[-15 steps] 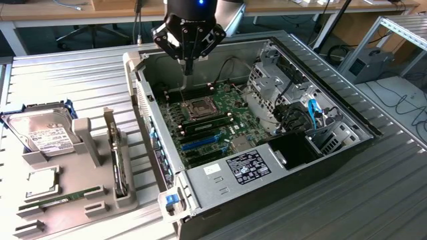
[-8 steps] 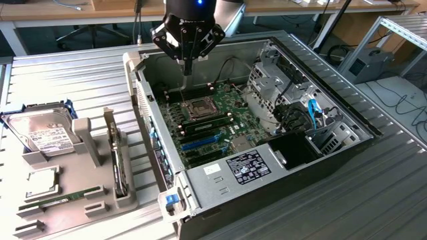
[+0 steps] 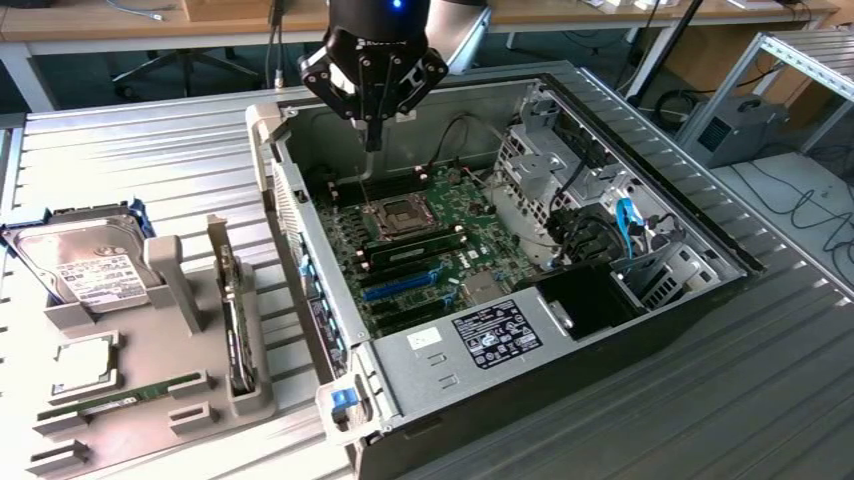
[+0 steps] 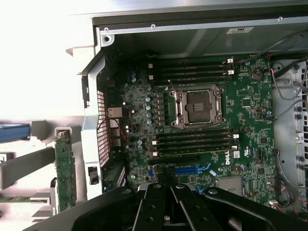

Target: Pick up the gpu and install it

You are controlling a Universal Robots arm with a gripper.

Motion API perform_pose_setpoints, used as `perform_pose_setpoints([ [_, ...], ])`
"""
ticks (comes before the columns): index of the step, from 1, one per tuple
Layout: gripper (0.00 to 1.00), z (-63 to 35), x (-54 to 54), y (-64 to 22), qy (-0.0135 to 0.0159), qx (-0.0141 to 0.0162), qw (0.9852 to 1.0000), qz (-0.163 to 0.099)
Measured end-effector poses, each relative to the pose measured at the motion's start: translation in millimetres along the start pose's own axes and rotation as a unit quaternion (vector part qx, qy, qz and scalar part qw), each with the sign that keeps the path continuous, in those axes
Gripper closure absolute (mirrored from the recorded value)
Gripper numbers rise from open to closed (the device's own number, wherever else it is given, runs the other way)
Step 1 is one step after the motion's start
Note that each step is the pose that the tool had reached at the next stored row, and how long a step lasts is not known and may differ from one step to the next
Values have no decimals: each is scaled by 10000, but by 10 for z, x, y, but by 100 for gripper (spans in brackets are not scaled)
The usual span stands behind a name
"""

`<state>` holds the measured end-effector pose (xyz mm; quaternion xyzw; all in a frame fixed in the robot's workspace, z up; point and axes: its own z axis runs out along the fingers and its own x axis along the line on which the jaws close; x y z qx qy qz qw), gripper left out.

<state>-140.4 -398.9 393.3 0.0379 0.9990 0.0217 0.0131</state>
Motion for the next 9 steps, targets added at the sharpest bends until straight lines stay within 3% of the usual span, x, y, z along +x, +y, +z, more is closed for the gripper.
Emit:
perform_pose_setpoints([
  [9,89,0,20,-1,0,0,10000,0],
])
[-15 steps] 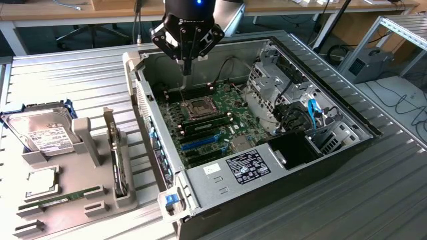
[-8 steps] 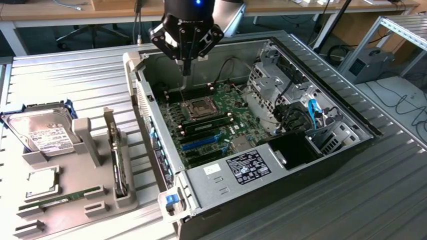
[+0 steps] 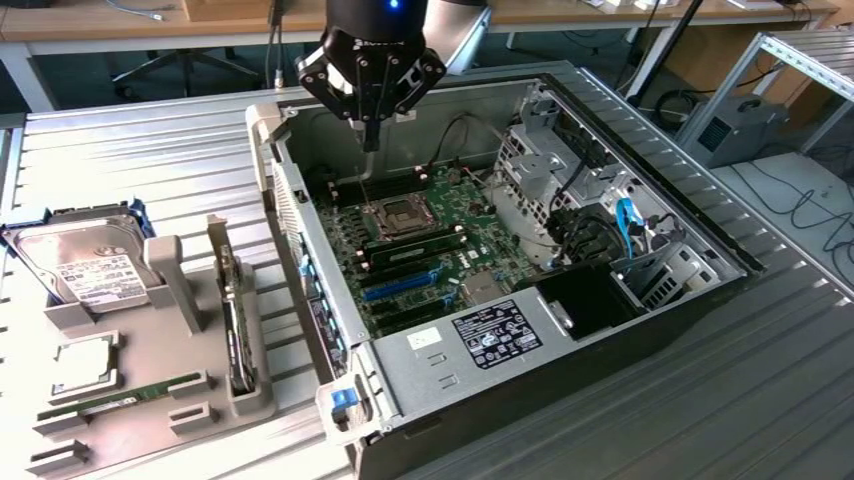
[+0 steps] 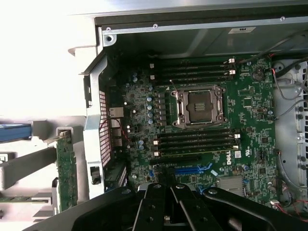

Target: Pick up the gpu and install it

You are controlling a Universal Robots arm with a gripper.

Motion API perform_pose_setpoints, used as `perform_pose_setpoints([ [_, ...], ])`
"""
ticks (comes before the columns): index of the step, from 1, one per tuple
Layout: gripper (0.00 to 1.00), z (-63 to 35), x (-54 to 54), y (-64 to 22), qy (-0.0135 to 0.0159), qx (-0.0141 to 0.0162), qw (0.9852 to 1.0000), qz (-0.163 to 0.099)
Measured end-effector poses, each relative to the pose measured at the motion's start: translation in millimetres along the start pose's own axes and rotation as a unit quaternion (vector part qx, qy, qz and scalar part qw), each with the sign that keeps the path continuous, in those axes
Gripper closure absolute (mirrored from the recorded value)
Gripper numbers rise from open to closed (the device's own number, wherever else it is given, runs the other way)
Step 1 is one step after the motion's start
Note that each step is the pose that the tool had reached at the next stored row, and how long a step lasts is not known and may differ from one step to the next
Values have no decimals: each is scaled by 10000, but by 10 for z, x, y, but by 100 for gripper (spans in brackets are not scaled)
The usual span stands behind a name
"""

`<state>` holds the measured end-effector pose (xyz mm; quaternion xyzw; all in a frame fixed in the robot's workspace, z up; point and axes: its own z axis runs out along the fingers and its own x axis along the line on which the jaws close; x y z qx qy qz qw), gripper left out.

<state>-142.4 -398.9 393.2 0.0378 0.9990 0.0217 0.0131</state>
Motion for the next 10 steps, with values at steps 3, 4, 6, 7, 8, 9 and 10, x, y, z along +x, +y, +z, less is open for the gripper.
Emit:
perform_pose_setpoints([
  [3,89,0,7,0,0,0,10000,1],
  [4,89,0,9,-1,0,0,10000,0],
  [6,89,0,13,-1,0,0,10000,0],
  [7,89,0,14,-1,0,0,10000,0],
  [8,89,-1,19,-2,0,0,10000,1],
  [9,89,-1,23,-2,0,0,10000,1],
  [10,89,-1,24,-2,0,0,10000,0],
])
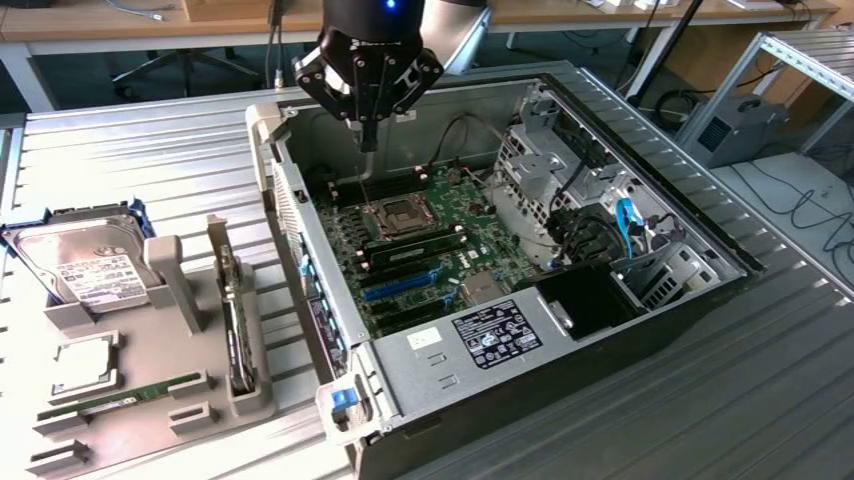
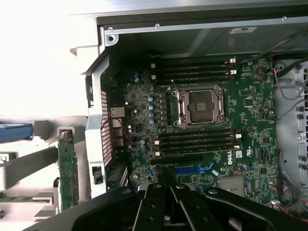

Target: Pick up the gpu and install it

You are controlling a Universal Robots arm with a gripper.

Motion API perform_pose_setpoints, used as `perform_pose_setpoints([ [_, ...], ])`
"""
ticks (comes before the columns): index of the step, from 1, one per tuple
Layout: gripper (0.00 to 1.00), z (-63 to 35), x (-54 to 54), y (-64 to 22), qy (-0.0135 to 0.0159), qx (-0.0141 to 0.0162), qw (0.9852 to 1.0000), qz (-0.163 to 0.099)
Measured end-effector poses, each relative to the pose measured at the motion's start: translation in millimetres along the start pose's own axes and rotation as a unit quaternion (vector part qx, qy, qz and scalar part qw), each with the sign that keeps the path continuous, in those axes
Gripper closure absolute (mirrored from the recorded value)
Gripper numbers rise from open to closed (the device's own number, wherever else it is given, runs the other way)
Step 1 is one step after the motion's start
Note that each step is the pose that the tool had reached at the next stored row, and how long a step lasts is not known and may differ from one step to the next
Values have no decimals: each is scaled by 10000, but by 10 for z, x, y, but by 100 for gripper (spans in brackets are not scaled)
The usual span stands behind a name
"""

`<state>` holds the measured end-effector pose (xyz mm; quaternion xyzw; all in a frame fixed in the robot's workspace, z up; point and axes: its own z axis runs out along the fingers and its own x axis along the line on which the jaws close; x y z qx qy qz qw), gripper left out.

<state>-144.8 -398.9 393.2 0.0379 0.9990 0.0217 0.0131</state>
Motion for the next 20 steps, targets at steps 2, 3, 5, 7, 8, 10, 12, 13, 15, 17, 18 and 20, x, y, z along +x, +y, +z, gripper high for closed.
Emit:
perform_pose_setpoints([
  [2,89,0,4,0,0,1,10000,0],
  [3,89,0,6,0,0,0,10000,0],
  [5,89,0,10,-1,0,1,10000,0],
  [7,89,0,13,-1,0,0,10000,0],
  [8,89,-1,14,-1,0,1,10000,0],
  [10,89,-1,18,-1,0,1,10000,0],
  [12,89,-1,22,-1,0,1,10000,0],
  [13,89,-1,24,-2,0,1,10000,0],
  [15,89,-1,29,-2,0,1,10000,0],
  [17,89,-1,31,-2,0,1,10000,0],
  [18,89,-1,33,-2,0,1,10000,0],
  [20,89,-1,45,-3,-2,21,10000,0],
])
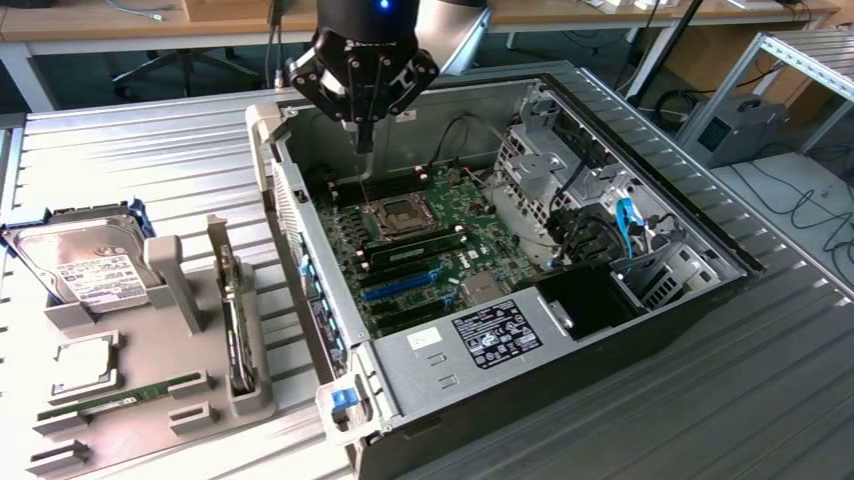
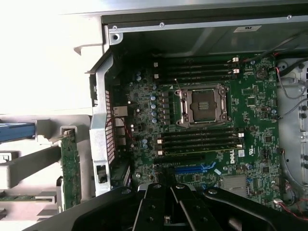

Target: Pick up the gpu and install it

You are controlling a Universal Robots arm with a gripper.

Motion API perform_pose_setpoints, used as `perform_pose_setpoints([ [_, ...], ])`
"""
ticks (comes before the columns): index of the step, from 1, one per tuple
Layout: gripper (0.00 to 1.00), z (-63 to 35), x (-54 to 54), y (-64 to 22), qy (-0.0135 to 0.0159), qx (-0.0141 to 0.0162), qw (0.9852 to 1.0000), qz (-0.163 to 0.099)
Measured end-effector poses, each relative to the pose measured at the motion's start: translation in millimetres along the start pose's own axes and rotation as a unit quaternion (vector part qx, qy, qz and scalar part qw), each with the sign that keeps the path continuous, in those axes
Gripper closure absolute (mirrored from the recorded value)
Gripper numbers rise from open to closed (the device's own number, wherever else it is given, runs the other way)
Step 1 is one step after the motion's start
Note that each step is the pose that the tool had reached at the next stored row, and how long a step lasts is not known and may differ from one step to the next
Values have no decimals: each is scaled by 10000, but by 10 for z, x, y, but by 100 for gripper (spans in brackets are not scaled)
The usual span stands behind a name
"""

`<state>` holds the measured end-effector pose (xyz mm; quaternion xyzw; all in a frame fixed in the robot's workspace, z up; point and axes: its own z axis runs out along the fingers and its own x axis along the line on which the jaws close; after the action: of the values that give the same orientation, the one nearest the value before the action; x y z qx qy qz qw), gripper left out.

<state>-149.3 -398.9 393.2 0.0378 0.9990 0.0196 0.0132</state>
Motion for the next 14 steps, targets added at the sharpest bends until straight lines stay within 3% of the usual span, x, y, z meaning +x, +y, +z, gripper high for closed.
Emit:
perform_pose_setpoints([
  [1,89,2,3,0,-2,24,10000,-1],
  [14,89,4,48,-4,-2,24,10000,-1],
])
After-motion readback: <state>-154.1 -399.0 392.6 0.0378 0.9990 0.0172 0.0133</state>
